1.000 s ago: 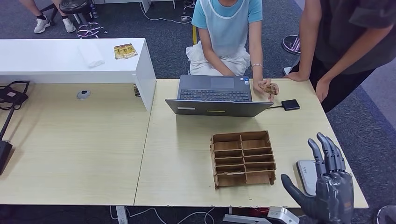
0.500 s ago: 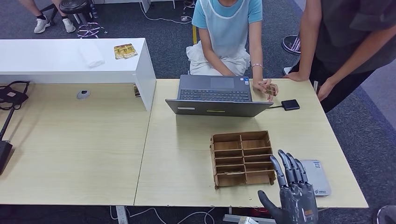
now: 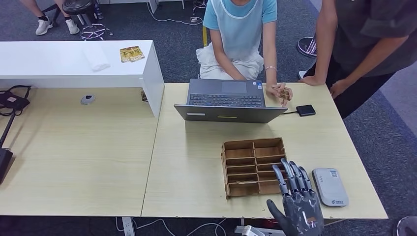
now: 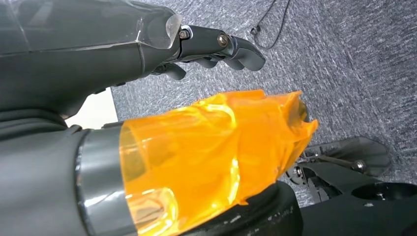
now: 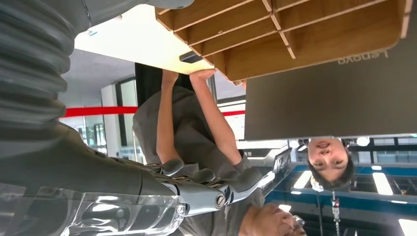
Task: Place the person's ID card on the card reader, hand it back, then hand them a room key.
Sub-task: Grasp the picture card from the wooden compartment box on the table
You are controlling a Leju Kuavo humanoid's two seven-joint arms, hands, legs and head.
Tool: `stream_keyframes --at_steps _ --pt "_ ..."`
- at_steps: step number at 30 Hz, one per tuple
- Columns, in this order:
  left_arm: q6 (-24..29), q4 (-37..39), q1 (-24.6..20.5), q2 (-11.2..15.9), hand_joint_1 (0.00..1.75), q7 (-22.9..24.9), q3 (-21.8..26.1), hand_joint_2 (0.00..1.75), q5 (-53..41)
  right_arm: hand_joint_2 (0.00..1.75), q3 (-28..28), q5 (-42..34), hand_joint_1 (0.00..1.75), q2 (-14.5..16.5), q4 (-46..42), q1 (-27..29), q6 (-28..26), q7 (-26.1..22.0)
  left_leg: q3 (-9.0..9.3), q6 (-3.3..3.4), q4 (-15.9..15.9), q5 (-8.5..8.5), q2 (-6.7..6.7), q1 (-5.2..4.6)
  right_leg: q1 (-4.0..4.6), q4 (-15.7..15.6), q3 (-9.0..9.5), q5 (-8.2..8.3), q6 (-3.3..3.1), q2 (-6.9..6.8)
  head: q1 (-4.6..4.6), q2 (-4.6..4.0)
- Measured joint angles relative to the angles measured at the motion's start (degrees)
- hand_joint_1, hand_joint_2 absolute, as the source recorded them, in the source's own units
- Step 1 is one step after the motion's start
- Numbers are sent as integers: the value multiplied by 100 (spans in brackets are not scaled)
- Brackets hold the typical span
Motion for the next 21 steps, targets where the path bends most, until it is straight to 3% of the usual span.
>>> stream_keyframes --at_steps 21 --pt "-60 0 -9 -11 0 -2 0 0 -52 175 116 61 0 322 751 -386 231 37 1 0 0 1 1 0 0 1 1 0 0 1 0 1"
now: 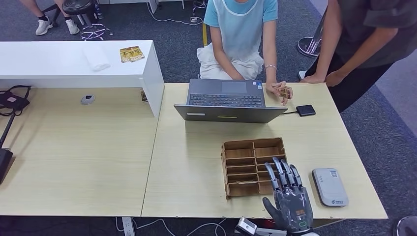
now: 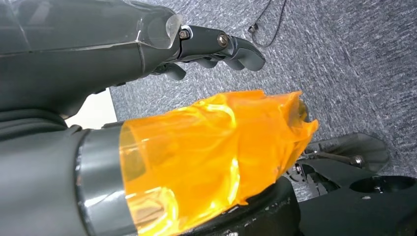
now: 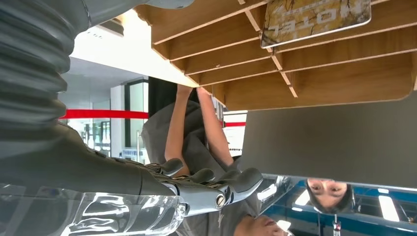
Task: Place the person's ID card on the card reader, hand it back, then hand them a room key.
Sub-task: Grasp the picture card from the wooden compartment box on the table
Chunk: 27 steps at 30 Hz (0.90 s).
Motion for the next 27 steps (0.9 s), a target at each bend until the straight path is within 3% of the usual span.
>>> stream_keyframes --at_steps 27 --pt "-25 0 -16 -9 0 -5 0 0 14 175 157 -119 21 332 422 -445 366 -492 0 -2 0 2 0 0 0 1 0 0 0 0 0 0"
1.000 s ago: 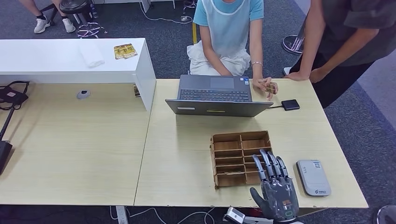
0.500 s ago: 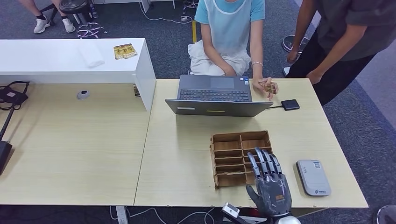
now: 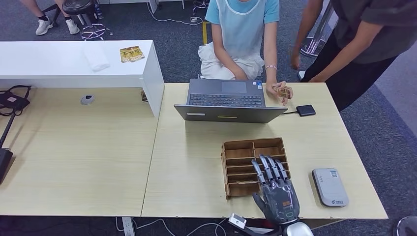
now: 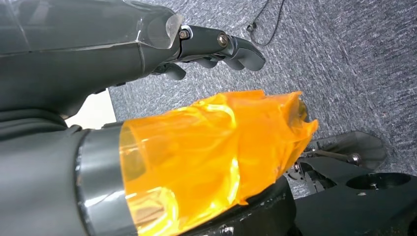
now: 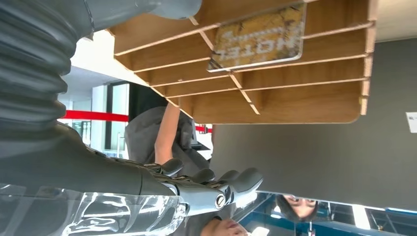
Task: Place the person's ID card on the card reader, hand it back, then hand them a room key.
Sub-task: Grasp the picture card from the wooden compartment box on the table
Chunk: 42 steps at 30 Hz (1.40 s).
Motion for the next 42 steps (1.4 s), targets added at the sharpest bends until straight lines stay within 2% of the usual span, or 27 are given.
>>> stream_keyframes --at_steps 4,15,28,42 --pt "-1 0 -1 -11 0 -2 0 0 2 175 44 -26 22 26 3 -66 40 -54 0 0 0 0 0 0 0 0 0 0 0 0 0 0" --pt "-9 0 -3 -31 0 -2 0 0 18 175 176 -101 65 78 91 -214 132 -109 0 0 0 0 0 0 0 0 0 0 0 0 0 0" --pt "-11 0 -3 -35 0 -2 0 0 57 175 272 -220 82 78 87 -279 328 -108 0 0 0 0 0 0 0 0 0 0 0 0 0 -1" --pt "-12 0 -4 -35 0 -13 0 0 120 175 341 -316 123 77 95 -349 480 -61 0 0 0 0 0 0 0 0 0 0 0 0 0 -1"
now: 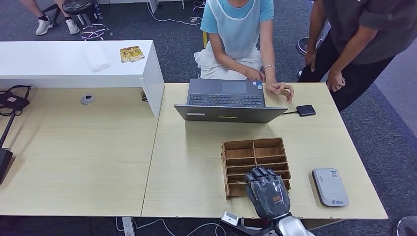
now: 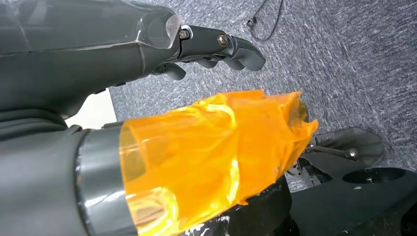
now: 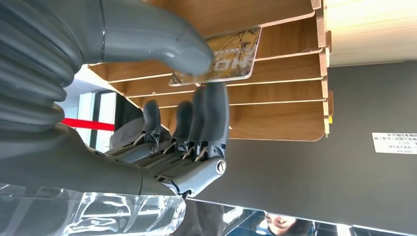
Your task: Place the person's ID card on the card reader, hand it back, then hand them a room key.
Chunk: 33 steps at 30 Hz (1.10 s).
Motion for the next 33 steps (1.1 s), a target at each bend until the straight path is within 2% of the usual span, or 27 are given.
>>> stream_keyframes --at_steps 11,23,33 --pt "-7 0 0 -3 0 -3 0 0 0 175 16 -161 148 -1 1 -18 78 -20 0 0 0 0 0 0 0 0 0 0 0 0 0 1" --pt "-57 0 2 -2 0 -106 0 0 109 175 -138 -2160 146 -15 -313 12 209 -1030 3 0 0 0 1 0 0 0 0 1 -1 1 0 1" --pt "-58 0 6 2 0 -159 0 0 233 175 -546 -3151 148 -147 -1003 255 296 -1579 2 0 0 0 1 0 0 0 1 1 0 2 0 1"
